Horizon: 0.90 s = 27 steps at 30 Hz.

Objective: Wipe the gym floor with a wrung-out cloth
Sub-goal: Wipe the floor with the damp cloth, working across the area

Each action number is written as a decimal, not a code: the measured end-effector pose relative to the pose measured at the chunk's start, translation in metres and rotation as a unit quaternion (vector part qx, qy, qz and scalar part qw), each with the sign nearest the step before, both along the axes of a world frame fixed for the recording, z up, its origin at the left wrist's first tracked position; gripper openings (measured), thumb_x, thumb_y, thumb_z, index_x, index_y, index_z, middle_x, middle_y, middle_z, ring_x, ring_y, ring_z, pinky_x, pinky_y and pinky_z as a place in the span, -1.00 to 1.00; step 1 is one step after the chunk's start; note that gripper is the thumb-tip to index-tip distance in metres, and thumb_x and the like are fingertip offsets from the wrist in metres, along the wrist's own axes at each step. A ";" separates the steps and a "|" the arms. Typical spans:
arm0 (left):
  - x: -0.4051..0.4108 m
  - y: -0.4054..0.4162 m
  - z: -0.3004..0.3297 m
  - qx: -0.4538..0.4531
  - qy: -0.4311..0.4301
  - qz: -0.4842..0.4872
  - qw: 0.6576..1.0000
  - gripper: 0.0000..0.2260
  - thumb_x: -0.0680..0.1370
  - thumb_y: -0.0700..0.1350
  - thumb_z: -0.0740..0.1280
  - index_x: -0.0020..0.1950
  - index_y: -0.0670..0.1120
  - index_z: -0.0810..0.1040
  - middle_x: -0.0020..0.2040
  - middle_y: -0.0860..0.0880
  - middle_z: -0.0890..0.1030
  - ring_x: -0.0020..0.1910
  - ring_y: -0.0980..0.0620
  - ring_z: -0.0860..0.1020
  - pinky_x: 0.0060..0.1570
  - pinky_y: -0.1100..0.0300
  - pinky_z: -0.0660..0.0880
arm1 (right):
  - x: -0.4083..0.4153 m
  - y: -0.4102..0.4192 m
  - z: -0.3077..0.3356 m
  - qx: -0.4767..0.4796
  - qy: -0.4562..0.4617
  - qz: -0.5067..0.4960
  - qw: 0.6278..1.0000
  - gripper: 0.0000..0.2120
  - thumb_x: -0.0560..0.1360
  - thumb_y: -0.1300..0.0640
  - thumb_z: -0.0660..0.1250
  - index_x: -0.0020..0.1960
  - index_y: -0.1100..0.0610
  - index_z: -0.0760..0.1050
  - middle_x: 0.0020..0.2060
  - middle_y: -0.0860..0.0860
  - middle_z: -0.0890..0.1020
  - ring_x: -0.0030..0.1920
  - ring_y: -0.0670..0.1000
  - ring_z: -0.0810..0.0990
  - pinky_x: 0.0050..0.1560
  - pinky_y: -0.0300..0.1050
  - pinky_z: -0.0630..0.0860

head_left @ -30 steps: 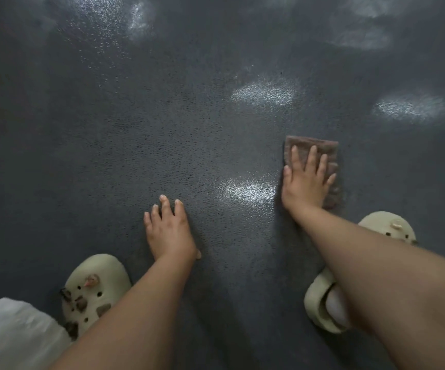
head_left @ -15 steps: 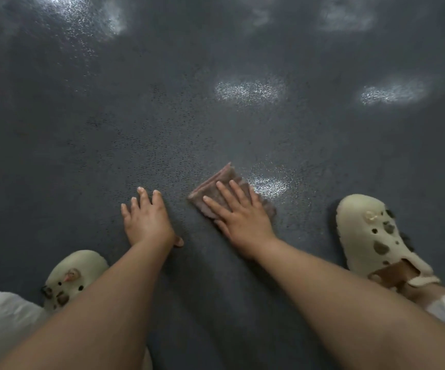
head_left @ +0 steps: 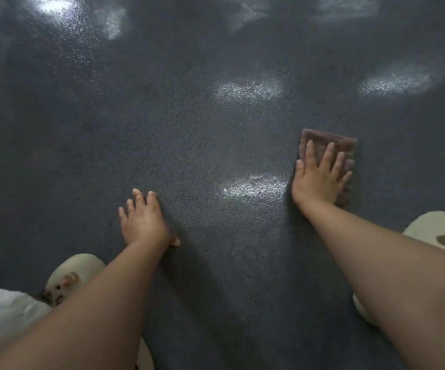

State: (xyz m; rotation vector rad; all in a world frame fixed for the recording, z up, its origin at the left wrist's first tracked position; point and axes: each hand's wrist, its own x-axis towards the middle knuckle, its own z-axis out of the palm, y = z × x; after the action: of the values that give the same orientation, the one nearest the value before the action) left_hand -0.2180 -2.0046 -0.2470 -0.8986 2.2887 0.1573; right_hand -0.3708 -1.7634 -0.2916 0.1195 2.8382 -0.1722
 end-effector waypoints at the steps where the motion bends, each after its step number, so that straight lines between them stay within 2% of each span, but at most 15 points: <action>1: 0.000 0.000 0.000 0.000 -0.002 -0.001 1.000 0.07 0.23 0.09 0.59 0.53 -0.10 0.01 0.55 -0.16 -0.03 0.52 -0.13 0.00 0.48 -0.03 -0.07 | 0.008 -0.011 0.002 -0.005 -0.007 -0.002 1.000 -0.50 0.63 -0.10 -0.03 0.54 -0.15 -0.06 0.55 0.04 -0.11 0.53 0.16 -0.17 0.44 0.23 -0.22; 5: -0.001 0.000 0.002 0.009 -0.014 -0.002 1.000 0.06 0.24 0.09 0.59 0.53 -0.11 0.00 0.55 -0.17 -0.04 0.52 -0.15 0.00 0.48 -0.03 -0.08 | 0.059 -0.049 0.006 -0.021 -0.039 0.103 0.994 -0.50 0.63 -0.12 -0.09 0.53 -0.17 -0.13 0.54 0.05 -0.20 0.52 0.17 -0.25 0.40 0.24 -0.34; 7: -0.001 0.001 0.002 0.008 -0.015 0.000 1.000 0.07 0.24 0.09 0.59 0.53 -0.11 0.00 0.55 -0.16 -0.04 0.52 -0.15 0.00 0.49 -0.05 -0.08 | 0.092 -0.063 0.004 -0.031 -0.046 0.177 0.983 -0.51 0.62 -0.13 -0.05 0.53 -0.18 -0.04 0.54 0.07 -0.12 0.52 0.20 -0.17 0.37 0.25 -0.35; 10: -0.002 0.003 0.005 0.007 -0.033 0.009 0.999 0.07 0.25 0.07 0.59 0.54 -0.10 -0.02 0.56 -0.15 -0.08 0.53 -0.15 -0.02 0.48 -0.09 -0.10 | 0.131 -0.070 0.002 -0.011 -0.031 0.254 0.967 -0.51 0.50 -0.15 -0.01 0.40 -0.18 0.35 0.44 0.09 0.33 0.43 0.22 0.28 0.34 0.31 0.06; 11: -0.004 0.005 0.006 0.007 -0.043 0.012 0.999 0.07 0.26 0.07 0.58 0.54 -0.11 -0.04 0.55 -0.16 -0.09 0.53 -0.15 -0.03 0.48 -0.11 -0.10 | 0.135 -0.067 0.003 -0.002 -0.045 0.275 0.960 -0.50 0.48 -0.15 -0.02 0.36 -0.18 0.40 0.41 0.07 0.39 0.40 0.19 0.34 0.33 0.29 0.14; 16: -0.019 0.021 0.012 -0.027 -0.125 -0.022 0.991 0.01 0.41 -0.02 0.49 0.53 -0.24 -0.20 0.54 -0.22 -0.19 0.53 -0.16 -0.14 0.47 -0.12 -0.15 | 0.094 -0.025 0.000 -0.025 -0.060 0.387 0.920 -0.52 0.48 -0.14 -0.02 0.31 -0.17 0.47 0.34 0.03 0.48 0.33 0.12 0.46 0.29 0.22 0.32; 18: -0.024 0.030 0.011 -0.038 -0.115 -0.047 0.992 -0.13 0.52 -0.12 0.36 0.52 -0.23 -0.25 0.52 -0.22 -0.26 0.52 -0.16 -0.19 0.46 -0.13 -0.17 | 0.069 -0.003 0.002 -0.015 -0.048 0.405 0.913 -0.50 0.51 -0.13 -0.05 0.38 -0.15 0.39 0.40 0.05 0.39 0.40 0.13 0.37 0.37 0.18 0.19; 20: -0.028 0.040 0.010 -0.039 -0.092 -0.068 0.993 -0.26 0.57 -0.20 0.21 0.53 -0.20 -0.27 0.52 -0.21 -0.30 0.52 -0.15 -0.22 0.46 -0.13 -0.18 | 0.041 0.023 0.002 -0.013 -0.026 0.385 0.922 -0.49 0.57 -0.15 -0.10 0.50 -0.15 0.13 0.53 0.04 0.11 0.52 0.11 0.06 0.46 0.09 -0.13; 22: -0.036 0.051 0.011 -0.034 -0.065 -0.069 0.995 -0.25 0.56 -0.23 0.21 0.53 -0.14 -0.28 0.52 -0.20 -0.31 0.52 -0.14 -0.23 0.46 -0.11 -0.19 | 0.013 0.052 0.005 0.010 -0.024 0.298 0.954 -0.50 0.62 -0.11 -0.06 0.53 -0.15 -0.08 0.55 0.00 -0.11 0.54 0.05 -0.15 0.46 0.03 -0.25; 25: -0.051 0.078 0.013 0.001 0.006 -0.083 0.997 -0.19 0.53 -0.20 0.30 0.55 -0.03 -0.24 0.53 -0.18 -0.27 0.53 -0.12 -0.19 0.47 -0.05 -0.15 | -0.020 0.097 0.006 0.042 -0.013 0.150 0.988 -0.48 0.64 -0.09 -0.07 0.54 -0.11 -0.16 0.54 0.03 -0.16 0.53 0.07 -0.19 0.48 0.06 -0.22; 27: -0.061 0.105 0.015 0.040 0.056 -0.116 0.991 -0.15 0.50 -0.12 0.38 0.56 -0.01 -0.18 0.54 -0.15 -0.23 0.53 -0.11 -0.15 0.48 0.01 -0.11 | -0.029 0.111 0.003 0.043 -0.012 0.065 0.997 -0.49 0.64 -0.08 -0.07 0.55 -0.10 -0.11 0.55 0.04 -0.13 0.53 0.10 -0.17 0.50 0.09 -0.19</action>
State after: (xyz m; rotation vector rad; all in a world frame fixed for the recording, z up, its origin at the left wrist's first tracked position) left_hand -0.2789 -1.8997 -0.2318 -0.5905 2.4519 0.2005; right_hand -0.3994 -1.6525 -0.2883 -0.0457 2.8179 -0.0210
